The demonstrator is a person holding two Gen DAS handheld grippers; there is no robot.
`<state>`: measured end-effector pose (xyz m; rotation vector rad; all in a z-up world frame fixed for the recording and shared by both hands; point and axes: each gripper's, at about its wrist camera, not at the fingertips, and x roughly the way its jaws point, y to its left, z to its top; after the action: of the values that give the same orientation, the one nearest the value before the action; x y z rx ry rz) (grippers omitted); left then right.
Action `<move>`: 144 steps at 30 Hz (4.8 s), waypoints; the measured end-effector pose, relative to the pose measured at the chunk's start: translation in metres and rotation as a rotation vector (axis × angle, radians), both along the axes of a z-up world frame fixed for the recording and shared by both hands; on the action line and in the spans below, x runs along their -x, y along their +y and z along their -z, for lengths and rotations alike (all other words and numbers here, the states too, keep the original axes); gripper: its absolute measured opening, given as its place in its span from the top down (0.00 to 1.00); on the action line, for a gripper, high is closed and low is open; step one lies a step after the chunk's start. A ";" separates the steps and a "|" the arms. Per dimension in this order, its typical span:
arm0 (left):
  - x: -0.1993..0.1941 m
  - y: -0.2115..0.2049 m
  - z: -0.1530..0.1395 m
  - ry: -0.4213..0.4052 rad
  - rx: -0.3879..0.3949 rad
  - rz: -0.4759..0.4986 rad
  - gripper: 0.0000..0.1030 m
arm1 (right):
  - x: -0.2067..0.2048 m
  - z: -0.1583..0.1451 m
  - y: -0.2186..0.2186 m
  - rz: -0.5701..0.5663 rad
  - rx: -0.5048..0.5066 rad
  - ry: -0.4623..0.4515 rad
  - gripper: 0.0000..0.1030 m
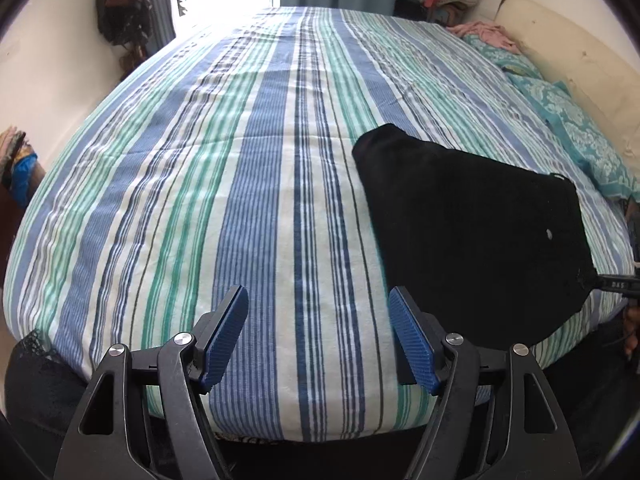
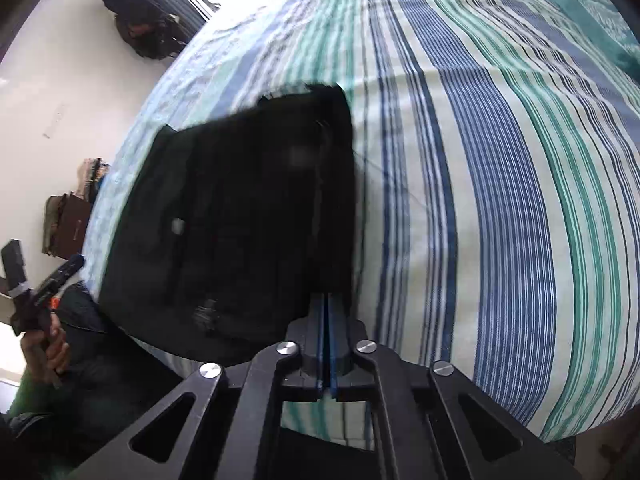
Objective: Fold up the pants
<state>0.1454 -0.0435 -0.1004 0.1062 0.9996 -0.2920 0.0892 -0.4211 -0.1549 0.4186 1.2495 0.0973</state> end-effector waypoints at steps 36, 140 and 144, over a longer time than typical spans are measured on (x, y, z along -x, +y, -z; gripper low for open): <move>-0.065 -0.034 -0.005 -0.143 -0.110 -0.211 0.04 | -0.038 -0.035 -0.105 0.334 0.353 -0.272 0.00; -0.058 -0.034 0.052 0.364 0.403 0.097 0.01 | -0.023 0.018 -0.010 0.050 -0.382 -0.067 0.11; -0.066 -0.064 0.064 0.417 0.391 0.137 0.03 | -0.028 0.037 -0.002 0.025 -0.503 -0.044 0.17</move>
<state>0.2110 -0.1077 -0.1641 -0.2529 1.3301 -0.6482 0.1177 -0.4232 -0.1919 0.8611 1.1693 0.4022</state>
